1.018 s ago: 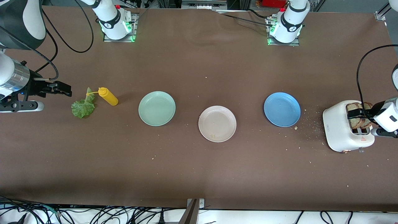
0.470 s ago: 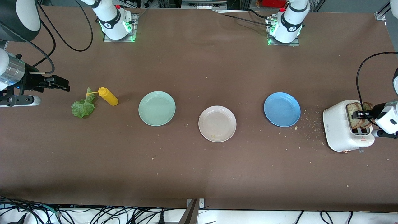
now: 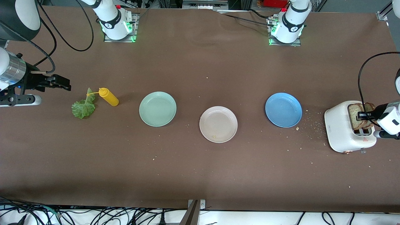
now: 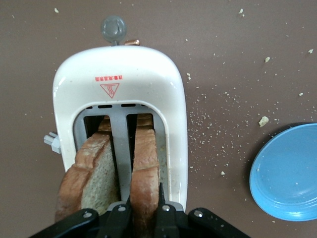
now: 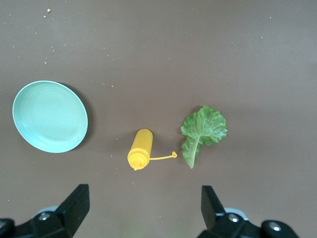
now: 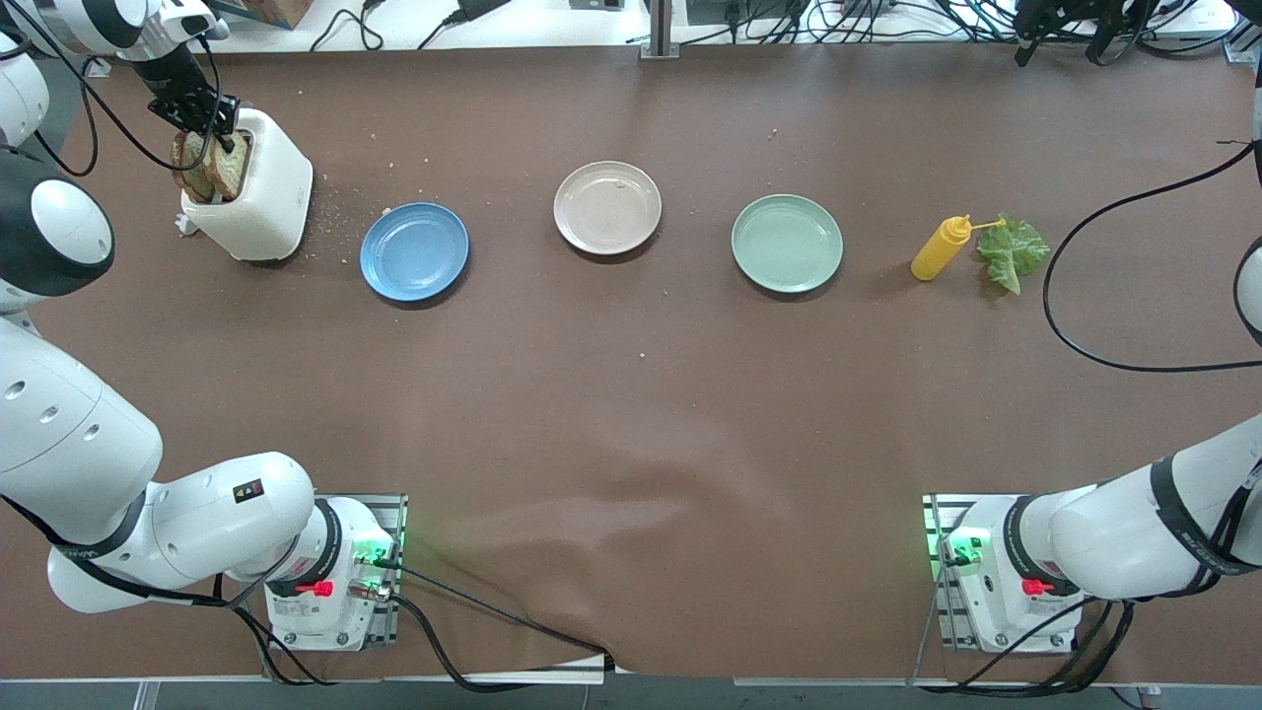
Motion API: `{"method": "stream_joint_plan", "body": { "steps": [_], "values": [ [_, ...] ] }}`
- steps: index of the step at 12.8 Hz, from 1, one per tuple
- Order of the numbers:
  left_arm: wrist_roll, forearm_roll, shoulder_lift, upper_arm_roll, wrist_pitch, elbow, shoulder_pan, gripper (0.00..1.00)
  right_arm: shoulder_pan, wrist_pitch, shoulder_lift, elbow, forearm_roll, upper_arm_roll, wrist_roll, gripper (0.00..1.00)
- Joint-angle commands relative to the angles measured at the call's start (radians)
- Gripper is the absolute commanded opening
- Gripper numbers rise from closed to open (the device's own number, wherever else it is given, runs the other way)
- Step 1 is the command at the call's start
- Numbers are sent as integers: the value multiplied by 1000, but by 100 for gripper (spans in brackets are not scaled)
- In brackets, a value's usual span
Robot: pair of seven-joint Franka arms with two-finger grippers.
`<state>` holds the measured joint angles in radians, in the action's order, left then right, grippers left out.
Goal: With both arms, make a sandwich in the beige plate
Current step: 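Grasp one bread slice in the toaster with the left gripper, then lift the bread slice out and carry it toward the beige plate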
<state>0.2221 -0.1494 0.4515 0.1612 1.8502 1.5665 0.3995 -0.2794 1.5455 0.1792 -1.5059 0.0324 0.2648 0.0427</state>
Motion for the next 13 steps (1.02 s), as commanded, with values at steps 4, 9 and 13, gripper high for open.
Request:
{"method": "stream_joint_plan", "body": {
  "steps": [4, 9, 13],
  "values": [
    [13, -7, -143, 34, -100, -20, 1, 0, -7, -7, -6, -4, 3, 2, -11, 100],
    [-6, 58, -200, 205, -124, -20, -1, 0, -9, 12, 5, -4, 3, 2, -11, 100],
    [-13, 354, -110, 209, -123, -19, -66, 0, -7, 27, 5, 4, 18, 2, 37, 100]
  ]
}}
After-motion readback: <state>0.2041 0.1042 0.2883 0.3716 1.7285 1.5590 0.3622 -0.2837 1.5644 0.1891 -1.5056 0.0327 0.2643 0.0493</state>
